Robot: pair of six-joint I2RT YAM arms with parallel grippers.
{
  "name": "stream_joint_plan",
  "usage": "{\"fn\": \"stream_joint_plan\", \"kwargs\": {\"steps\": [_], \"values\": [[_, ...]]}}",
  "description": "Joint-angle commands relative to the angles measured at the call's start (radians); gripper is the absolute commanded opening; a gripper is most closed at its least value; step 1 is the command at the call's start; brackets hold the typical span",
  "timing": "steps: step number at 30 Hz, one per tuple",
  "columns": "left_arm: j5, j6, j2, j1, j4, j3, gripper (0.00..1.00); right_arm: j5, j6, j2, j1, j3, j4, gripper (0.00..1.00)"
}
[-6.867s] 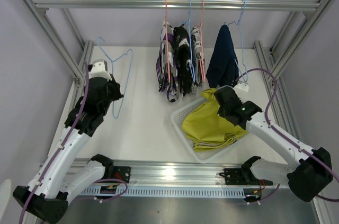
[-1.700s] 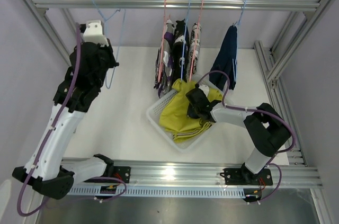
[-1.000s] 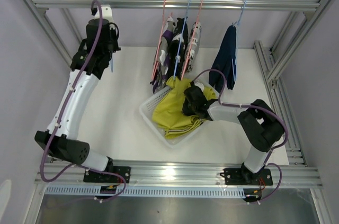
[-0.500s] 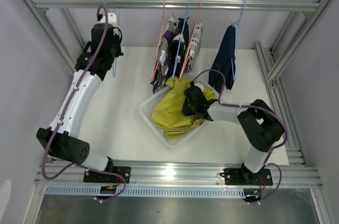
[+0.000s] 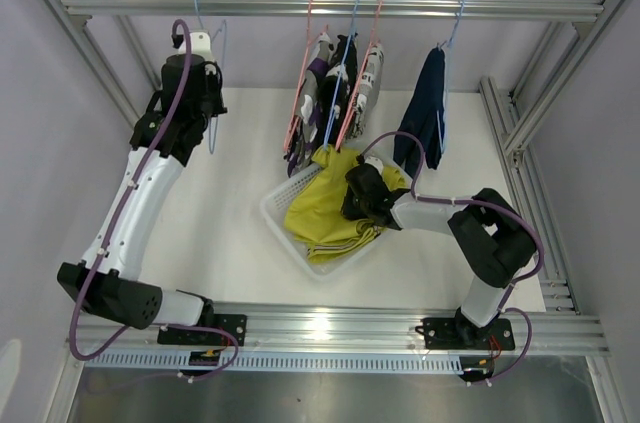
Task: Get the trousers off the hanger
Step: Place the hanger at the clothesline.
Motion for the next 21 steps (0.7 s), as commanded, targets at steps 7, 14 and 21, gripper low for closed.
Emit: {"fn": "stream_joint_plan", "kwargs": {"steps": [7, 14, 21], "values": [[-0.002, -0.032, -0.064, 0.006, -0.004, -0.049, 0.63, -0.029, -0.032, 0.051, 0.022, -0.052, -0.181, 0.0], [0.02, -0.079, -0.126, 0.002, -0.027, -0.092, 0.74, -0.016, -0.035, 0.028, 0.028, -0.043, -0.213, 0.0], [0.08, -0.15, -0.247, -0.015, -0.035, -0.158, 0.87, 0.053, -0.037, -0.054, 0.042, -0.011, -0.301, 0.0]]}}
